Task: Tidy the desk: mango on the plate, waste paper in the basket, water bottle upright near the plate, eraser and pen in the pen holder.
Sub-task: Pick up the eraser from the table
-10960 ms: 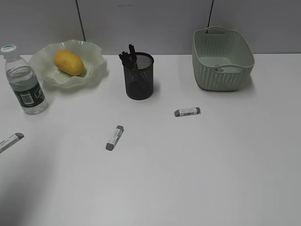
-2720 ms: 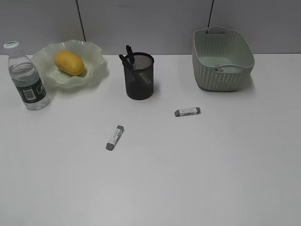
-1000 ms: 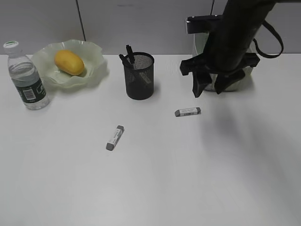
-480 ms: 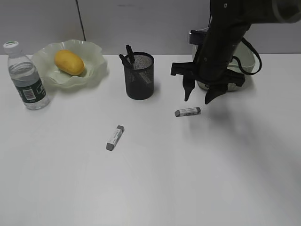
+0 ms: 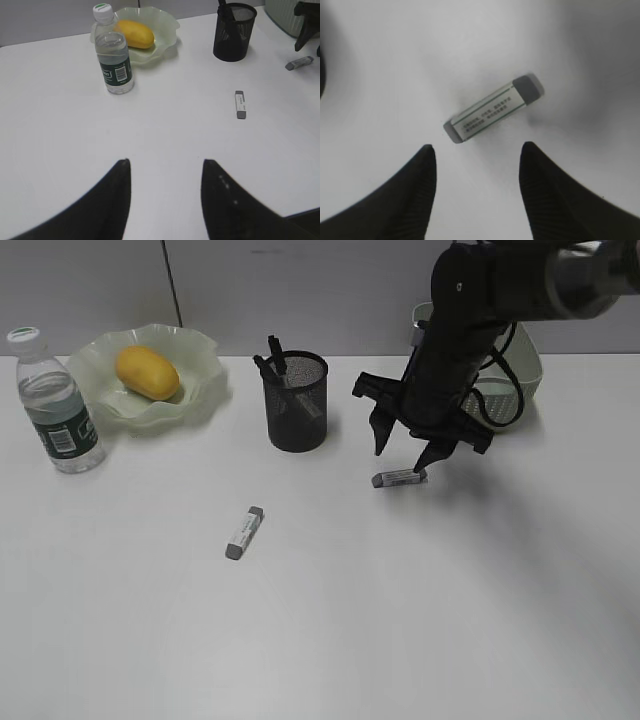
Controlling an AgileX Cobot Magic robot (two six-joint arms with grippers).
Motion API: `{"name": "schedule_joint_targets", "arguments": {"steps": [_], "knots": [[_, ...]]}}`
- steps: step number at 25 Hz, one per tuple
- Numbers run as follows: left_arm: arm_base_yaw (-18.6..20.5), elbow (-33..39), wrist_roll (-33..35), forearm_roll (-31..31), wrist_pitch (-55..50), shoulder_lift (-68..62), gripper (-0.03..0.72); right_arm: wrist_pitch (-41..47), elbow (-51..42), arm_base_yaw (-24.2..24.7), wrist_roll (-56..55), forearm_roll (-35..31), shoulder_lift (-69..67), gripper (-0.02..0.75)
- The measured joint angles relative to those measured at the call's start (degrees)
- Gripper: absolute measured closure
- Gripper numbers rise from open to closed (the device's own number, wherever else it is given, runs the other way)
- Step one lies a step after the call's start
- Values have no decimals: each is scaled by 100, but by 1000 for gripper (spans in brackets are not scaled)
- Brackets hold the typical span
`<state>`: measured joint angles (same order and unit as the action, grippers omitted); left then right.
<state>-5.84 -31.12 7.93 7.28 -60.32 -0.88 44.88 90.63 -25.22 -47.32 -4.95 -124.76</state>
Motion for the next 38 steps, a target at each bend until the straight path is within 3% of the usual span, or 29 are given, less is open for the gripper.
{"name": "schedule_joint_targets", "arguments": {"steps": [10, 23, 38], "knots": [[0, 5, 0, 29, 0, 0, 335, -79, 0, 0, -434, 30, -382, 310], [0, 5, 0, 63, 0, 0, 335, -370, 5, 0, -1643, 566, -400, 311], [0, 5, 0, 63, 0, 0, 335, -498, 11, 0, -1830, 667, -551, 328]]}}
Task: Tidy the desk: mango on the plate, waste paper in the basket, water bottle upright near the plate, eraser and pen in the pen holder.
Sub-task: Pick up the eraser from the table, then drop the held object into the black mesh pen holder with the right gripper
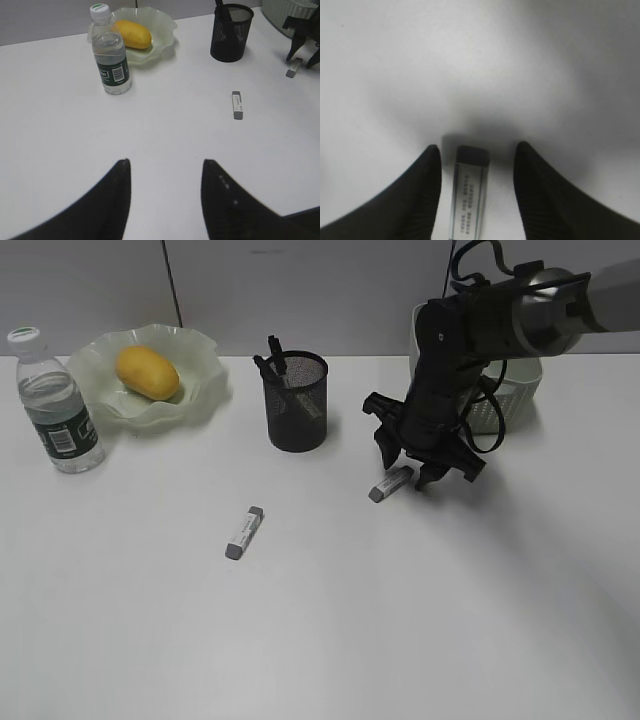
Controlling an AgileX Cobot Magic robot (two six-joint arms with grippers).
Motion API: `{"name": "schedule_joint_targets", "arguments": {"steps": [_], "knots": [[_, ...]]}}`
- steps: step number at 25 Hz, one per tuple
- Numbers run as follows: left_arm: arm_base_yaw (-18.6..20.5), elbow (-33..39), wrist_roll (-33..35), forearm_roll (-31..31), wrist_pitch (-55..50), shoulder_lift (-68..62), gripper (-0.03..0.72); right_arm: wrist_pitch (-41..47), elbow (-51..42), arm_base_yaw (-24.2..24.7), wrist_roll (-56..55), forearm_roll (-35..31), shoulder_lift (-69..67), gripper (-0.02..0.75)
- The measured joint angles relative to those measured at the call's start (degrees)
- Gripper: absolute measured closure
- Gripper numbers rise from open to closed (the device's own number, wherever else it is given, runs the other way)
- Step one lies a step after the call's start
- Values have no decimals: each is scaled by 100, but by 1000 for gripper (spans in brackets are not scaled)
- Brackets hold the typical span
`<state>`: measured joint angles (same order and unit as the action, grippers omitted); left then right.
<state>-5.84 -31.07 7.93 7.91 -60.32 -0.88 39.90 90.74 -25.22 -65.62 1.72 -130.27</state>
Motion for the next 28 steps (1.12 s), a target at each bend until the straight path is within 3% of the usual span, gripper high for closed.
{"name": "schedule_joint_targets", "arguments": {"steps": [6, 13, 19, 28], "knots": [[0, 0, 0, 0, 0, 0, 335, 0, 0, 0, 327, -24, -14, 468], [0, 0, 0, 0, 0, 0, 335, 5, 0, 0, 873, -31, -21, 552], [0, 0, 0, 0, 0, 0, 335, 154, 137, 0, 1435, -42, -21, 566], [0, 0, -1, 0, 0, 0, 335, 796, 1316, -13, 3000, -120, -21, 566]]}}
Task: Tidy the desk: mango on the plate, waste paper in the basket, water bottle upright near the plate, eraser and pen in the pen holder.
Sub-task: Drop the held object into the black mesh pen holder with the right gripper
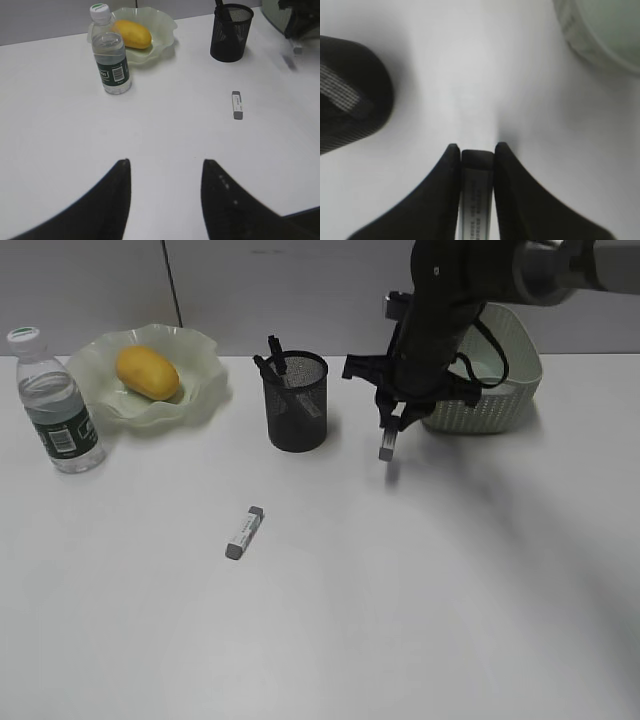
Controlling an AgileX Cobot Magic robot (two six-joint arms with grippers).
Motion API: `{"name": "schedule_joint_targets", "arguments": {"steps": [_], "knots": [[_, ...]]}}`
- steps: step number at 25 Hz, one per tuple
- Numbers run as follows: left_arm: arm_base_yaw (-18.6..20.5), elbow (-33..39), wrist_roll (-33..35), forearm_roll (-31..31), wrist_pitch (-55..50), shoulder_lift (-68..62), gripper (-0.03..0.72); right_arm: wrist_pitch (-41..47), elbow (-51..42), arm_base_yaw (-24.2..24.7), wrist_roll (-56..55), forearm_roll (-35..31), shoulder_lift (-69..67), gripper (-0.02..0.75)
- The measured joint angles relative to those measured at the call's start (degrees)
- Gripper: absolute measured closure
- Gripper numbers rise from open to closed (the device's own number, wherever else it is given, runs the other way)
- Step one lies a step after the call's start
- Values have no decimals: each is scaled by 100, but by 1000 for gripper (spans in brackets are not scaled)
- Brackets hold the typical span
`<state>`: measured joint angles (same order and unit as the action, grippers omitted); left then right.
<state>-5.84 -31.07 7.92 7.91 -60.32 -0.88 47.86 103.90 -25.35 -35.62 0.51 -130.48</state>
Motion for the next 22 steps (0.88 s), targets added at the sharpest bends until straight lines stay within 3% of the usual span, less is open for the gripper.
{"name": "schedule_joint_targets", "arguments": {"steps": [11, 22], "knots": [[0, 0, 0, 0, 0, 0, 337, -260, 2026, -292, 1266, -118, 122, 567], [0, 0, 0, 0, 0, 0, 337, -1343, 2119, -771, 1921, -51, -126, 567]]}}
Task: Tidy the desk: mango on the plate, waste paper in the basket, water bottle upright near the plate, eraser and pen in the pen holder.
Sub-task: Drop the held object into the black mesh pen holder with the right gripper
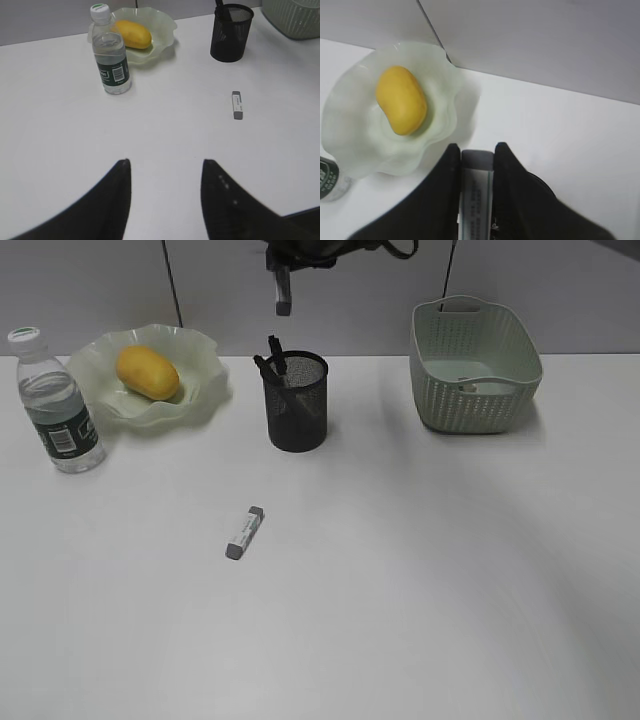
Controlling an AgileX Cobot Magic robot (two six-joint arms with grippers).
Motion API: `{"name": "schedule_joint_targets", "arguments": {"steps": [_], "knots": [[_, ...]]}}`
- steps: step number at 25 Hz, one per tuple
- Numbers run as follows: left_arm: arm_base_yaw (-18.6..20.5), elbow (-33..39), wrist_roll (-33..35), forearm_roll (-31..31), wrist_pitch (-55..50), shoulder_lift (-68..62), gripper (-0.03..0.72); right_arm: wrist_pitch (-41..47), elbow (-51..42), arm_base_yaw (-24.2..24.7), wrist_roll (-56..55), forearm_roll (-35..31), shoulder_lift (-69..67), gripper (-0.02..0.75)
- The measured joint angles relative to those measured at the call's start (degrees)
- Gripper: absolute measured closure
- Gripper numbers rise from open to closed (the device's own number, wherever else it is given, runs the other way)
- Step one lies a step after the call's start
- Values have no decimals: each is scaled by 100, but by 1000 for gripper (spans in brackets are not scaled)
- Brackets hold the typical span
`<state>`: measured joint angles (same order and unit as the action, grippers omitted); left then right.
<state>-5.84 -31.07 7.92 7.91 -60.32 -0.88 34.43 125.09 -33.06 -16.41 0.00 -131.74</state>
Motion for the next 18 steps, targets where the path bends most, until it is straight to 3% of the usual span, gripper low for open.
{"name": "schedule_joint_targets", "arguments": {"steps": [14, 18], "knots": [[0, 0, 0, 0, 0, 0, 337, 116, 0, -1, 319, 177, -690, 564], [0, 0, 0, 0, 0, 0, 337, 116, 0, -1, 324, 183, -690, 512]]}}
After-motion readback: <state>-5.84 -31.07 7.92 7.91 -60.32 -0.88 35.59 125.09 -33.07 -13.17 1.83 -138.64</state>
